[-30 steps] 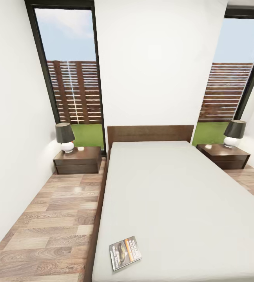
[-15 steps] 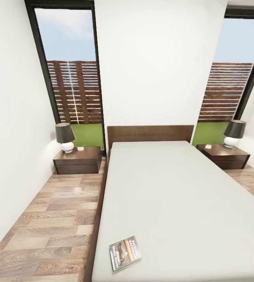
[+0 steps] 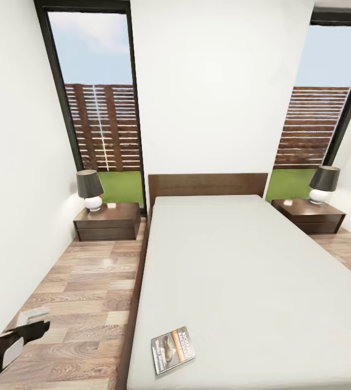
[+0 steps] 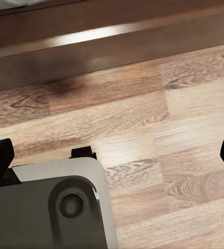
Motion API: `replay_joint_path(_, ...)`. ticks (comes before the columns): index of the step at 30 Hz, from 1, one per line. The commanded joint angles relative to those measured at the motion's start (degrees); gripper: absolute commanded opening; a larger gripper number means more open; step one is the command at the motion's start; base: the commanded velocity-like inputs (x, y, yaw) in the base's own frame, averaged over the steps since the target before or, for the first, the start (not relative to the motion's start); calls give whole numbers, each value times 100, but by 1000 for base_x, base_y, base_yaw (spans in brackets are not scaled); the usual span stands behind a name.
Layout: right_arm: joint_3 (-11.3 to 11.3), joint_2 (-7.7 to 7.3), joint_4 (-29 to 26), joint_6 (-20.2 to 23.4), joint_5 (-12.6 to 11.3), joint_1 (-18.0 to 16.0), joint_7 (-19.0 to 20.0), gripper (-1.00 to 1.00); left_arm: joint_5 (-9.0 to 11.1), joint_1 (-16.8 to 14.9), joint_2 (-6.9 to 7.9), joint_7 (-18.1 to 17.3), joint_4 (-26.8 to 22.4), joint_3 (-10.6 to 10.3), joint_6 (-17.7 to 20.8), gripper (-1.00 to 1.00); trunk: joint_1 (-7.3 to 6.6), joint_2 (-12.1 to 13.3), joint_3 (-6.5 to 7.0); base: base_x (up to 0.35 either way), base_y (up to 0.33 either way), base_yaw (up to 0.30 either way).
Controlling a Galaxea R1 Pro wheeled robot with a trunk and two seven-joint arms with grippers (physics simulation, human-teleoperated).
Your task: In the bedroom, move the book from the bed onto either nightstand, and place the two sandals side by side next to the bed.
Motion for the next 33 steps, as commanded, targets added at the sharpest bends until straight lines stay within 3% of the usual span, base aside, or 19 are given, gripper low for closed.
replay_joint_path(1,-26,-6,19,-37,-4,-9,-8,100,36,-151,-65,-37,-33,-54,101,100,1,-7,-9,0,0,0)
replay_joint_path(3,-28,-13,18,-37,-7,-9,-15,100,0,-281,-150,-56,-69,-60,200,100,1,-7,-9,0,0,0)
replay_joint_path(6,-32,-23,16,-33,-6,-10,-30,100,-195,-593,-472,-68,-151,-70,427,100,1,-7,-9,0,0,0)
replay_joint_path(7,-32,-23,16,-33,-6,-10,-30,100,-195,-593,-472,-68,-151,-70,427,100,1,-7,-9,0,0,0)
replay_joint_path(10,-24,-10,15,-32,2,-10,-38,100,-475,-802,-855,16,-195,-73,549,100,1,-7,-9,0,0,0)
replay_joint_path(11,-24,-10,15,-32,2,-10,-38,100,-475,-802,-855,16,-195,-73,549,100,1,-7,-9,0,0,0)
replay_joint_path(13,-20,4,17,-30,-1,-9,-41,100,-643,-885,-1111,124,-211,-74,594,100,1,-7,-9,0,0,0)
replay_joint_path(14,-20,4,17,-30,-1,-9,-41,100,-643,-885,-1111,124,-211,-74,594,100,1,-7,-9,0,0,0)
replay_joint_path(17,-17,25,20,-26,-7,-9,-44,100,-809,-958,-1461,336,-225,-76,628,100,1,-7,-9,0,0,0)
replay_joint_path(18,-17,25,20,-26,-7,-9,-44,100,-809,-958,-1461,336,-225,-76,628,100,1,-7,-9,0,0,0)
replay_joint_path(20,-19,40,19,-25,-7,-9,-44,100,-872,-994,-1648,462,-236,-79,640,100,1,-7,-9,0,0,0)
replay_joint_path(23,-20,50,17,-23,-7,-9,-45,100,-914,-1037,-1781,545,-253,-79,651,100,1,-7,-9,0,0,0)
replay_joint_path(33,-22,70,18,-20,-3,-9,-45,100,-977,-1199,-2104,674,-379,-76,674,100,1,-7,-9,0,0,0)
